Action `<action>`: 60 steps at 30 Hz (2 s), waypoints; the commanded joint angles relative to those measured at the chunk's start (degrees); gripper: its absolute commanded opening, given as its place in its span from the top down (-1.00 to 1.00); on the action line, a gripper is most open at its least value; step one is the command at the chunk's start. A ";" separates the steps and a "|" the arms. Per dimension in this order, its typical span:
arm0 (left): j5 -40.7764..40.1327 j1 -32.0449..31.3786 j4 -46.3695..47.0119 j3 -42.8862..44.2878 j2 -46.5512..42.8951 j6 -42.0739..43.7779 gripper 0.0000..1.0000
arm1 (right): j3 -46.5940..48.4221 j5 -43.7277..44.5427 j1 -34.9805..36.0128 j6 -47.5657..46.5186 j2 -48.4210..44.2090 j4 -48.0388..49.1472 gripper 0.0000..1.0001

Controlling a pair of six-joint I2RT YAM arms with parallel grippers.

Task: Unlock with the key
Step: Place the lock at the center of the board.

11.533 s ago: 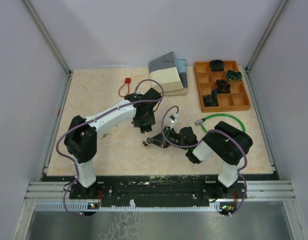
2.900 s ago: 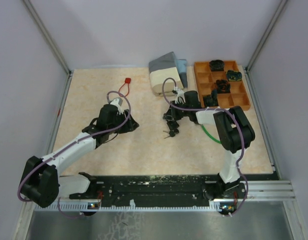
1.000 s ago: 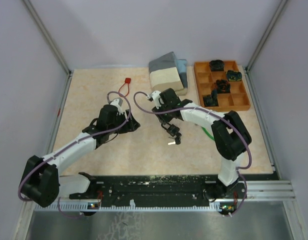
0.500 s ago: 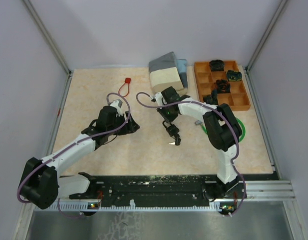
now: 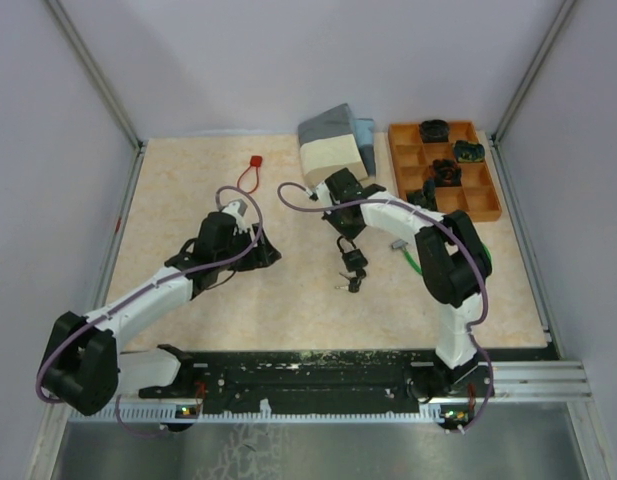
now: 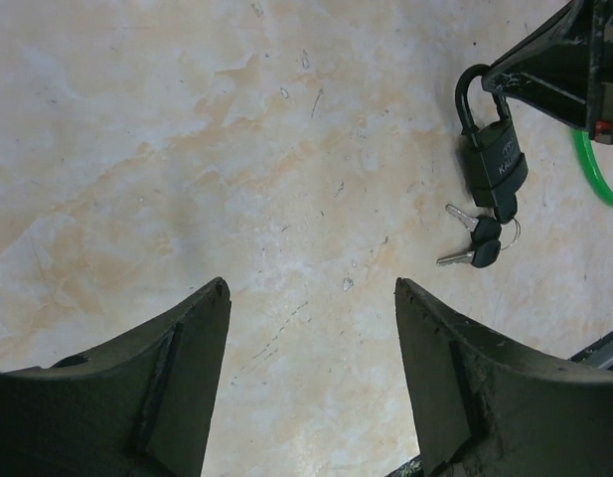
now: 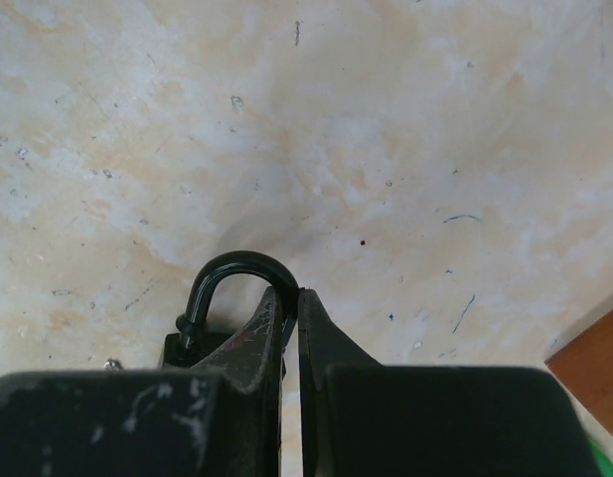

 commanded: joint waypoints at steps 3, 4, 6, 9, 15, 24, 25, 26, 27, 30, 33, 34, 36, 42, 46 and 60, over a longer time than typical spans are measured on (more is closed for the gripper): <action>6.90 0.06 3.24 0.98 2.67 -1.83 -0.43 | 4.63 -0.90 0.27 3.57 -3.46 -4.42 1.00; 8.33 -0.06 4.66 0.61 3.31 -2.57 -0.42 | 4.69 -0.53 0.27 4.69 -3.44 -4.51 1.00; 10.29 -0.39 6.82 0.23 4.81 -4.02 -0.42 | 5.42 -0.43 0.27 6.89 -3.51 -5.50 1.00; 12.24 -0.82 8.71 0.48 7.69 -5.69 -0.40 | 6.39 -2.98 0.27 9.53 -4.02 -7.03 1.00; 13.64 -4.39 13.29 2.46 13.19 -8.32 -0.32 | 7.87 -6.28 0.80 12.98 -4.90 -8.81 1.00; 17.60 -9.76 22.10 9.56 28.16 -13.71 -0.13 | 6.83 -8.81 0.77 15.07 -4.04 -7.54 1.00; 18.63 -10.20 22.88 10.35 29.74 -14.10 -0.11 | 6.57 -9.27 0.74 15.29 -4.10 -7.21 1.00; 19.08 -10.67 23.36 11.10 31.13 -14.45 -0.10 | 6.33 -9.61 0.76 15.43 -4.14 -6.89 1.00; 19.24 -11.13 23.55 11.93 32.60 -14.66 -0.08 | 6.16 -9.88 0.76 15.61 -4.29 -6.66 1.00; 19.40 -12.17 24.15 13.15 36.40 -15.85 -0.02 | 4.99 -10.72 0.71 16.09 -4.83 -5.47 1.00; 19.99 -12.33 25.86 12.94 38.98 -17.75 0.08 | 3.88 -11.68 0.72 16.50 -5.35 -4.25 1.00; 19.99 -12.33 25.84 12.87 39.53 -18.09 0.10 | 3.62 -11.53 0.71 16.51 -5.43 -4.21 1.00; 19.51 -12.33 25.77 12.48 39.91 -18.46 0.14 | 2.90 -9.89 0.65 16.70 -5.70 -3.85 0.91; 19.23 -12.33 26.01 11.68 39.95 -18.71 0.23 | 2.73 -4.67 0.41 16.55 -3.26 -5.56 0.57; 18.91 -12.41 25.35 11.60 40.65 -18.83 0.27 | 1.86 -6.19 0.36 16.58 -1.54 -4.69 0.43; 17.87 -12.42 25.05 10.66 41.33 -19.51 0.32 | 0.03 -6.31 0.36 17.04 2.58 -4.07 0.44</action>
